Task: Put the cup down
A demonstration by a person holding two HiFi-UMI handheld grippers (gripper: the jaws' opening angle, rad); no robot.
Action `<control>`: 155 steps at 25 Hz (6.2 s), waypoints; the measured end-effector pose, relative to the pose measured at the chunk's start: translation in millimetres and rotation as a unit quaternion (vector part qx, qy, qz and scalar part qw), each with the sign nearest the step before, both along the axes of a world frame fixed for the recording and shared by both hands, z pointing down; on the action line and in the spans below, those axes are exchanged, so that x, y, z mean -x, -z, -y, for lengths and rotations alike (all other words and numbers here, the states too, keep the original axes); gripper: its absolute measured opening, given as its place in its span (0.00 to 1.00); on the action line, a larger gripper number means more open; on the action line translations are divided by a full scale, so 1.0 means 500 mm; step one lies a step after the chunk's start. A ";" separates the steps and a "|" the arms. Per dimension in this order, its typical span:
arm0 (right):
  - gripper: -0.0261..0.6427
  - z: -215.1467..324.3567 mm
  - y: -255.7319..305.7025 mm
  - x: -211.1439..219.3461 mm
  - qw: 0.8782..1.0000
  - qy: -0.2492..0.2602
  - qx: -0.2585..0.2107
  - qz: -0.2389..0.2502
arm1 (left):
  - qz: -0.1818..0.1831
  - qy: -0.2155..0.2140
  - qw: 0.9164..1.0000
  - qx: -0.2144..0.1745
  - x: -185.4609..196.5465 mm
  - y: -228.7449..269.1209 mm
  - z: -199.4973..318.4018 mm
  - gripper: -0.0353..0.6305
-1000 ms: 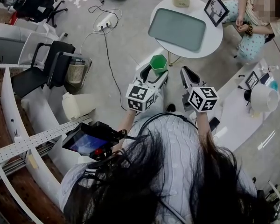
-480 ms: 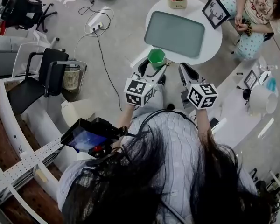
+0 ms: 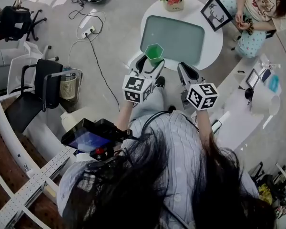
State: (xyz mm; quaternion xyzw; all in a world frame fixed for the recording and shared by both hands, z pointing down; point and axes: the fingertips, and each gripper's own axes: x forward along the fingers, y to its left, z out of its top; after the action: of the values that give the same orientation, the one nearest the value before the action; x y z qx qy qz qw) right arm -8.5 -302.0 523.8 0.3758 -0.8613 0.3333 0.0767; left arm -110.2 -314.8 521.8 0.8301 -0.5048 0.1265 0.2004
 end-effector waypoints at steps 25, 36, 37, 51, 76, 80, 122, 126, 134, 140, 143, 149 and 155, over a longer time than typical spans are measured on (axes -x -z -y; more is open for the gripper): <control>0.11 0.169 -0.102 0.046 0.999 -0.026 0.047 -0.007 | 0.016 -0.067 0.997 0.023 -0.034 -0.161 0.275 0.49; 0.11 0.196 -0.136 0.049 0.997 -0.047 0.062 -0.012 | 0.057 -0.095 0.993 0.036 -0.052 -0.266 0.353 0.49; 0.11 0.196 -0.138 0.050 0.997 -0.047 0.063 -0.013 | 0.061 -0.099 0.993 0.033 -0.058 -0.270 0.359 0.49; 0.11 0.178 -0.123 0.050 0.995 -0.067 0.066 -0.025 | 0.091 -0.085 0.992 0.010 -0.065 -0.305 0.393 0.49; 0.11 0.130 -0.138 0.032 0.994 -0.078 0.070 -0.032 | 0.152 -0.115 0.977 0.091 -0.012 -0.392 0.318 0.47; 0.11 0.131 -0.138 0.034 0.995 -0.073 0.066 -0.029 | 0.140 -0.104 0.980 0.094 0.000 -0.377 0.308 0.47; 0.11 -0.328 -0.014 -0.194 0.999 -0.005 -0.030 -0.012 | 0.112 0.024 0.992 -0.055 -0.176 -0.008 -0.261 0.16; 0.11 -0.365 -0.005 -0.183 0.999 0.015 -0.032 0.001 | 0.116 0.037 0.992 -0.046 -0.171 -0.006 -0.332 0.13; 0.11 -0.405 -0.003 -0.144 0.998 0.047 -0.036 0.005 | 0.130 0.064 0.989 -0.032 -0.133 0.001 -0.419 0.12; 0.11 -0.424 -0.010 -0.134 0.999 0.045 -0.030 0.006 | 0.126 0.061 0.990 -0.030 -0.133 0.006 -0.443 0.11; 0.11 -0.437 -0.016 -0.123 0.999 0.043 -0.026 0.005 | 0.127 0.052 0.990 -0.034 -0.129 0.013 -0.460 0.10; 0.11 -0.497 -0.019 -0.091 0.999 0.041 -0.022 -0.006 | 0.135 0.030 0.990 -0.029 -0.097 0.001 -0.531 0.10; 0.11 -0.573 0.001 -0.043 0.999 0.027 -0.034 -0.017 | 0.121 0.025 0.992 -0.030 -0.039 0.018 -0.605 0.09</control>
State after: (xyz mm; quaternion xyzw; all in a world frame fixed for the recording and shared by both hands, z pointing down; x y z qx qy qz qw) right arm 12.8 -15.5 523.2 0.3608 -0.8805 0.2950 0.0869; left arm -90.6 -12.2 512.7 0.8015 -0.5492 0.2058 0.1165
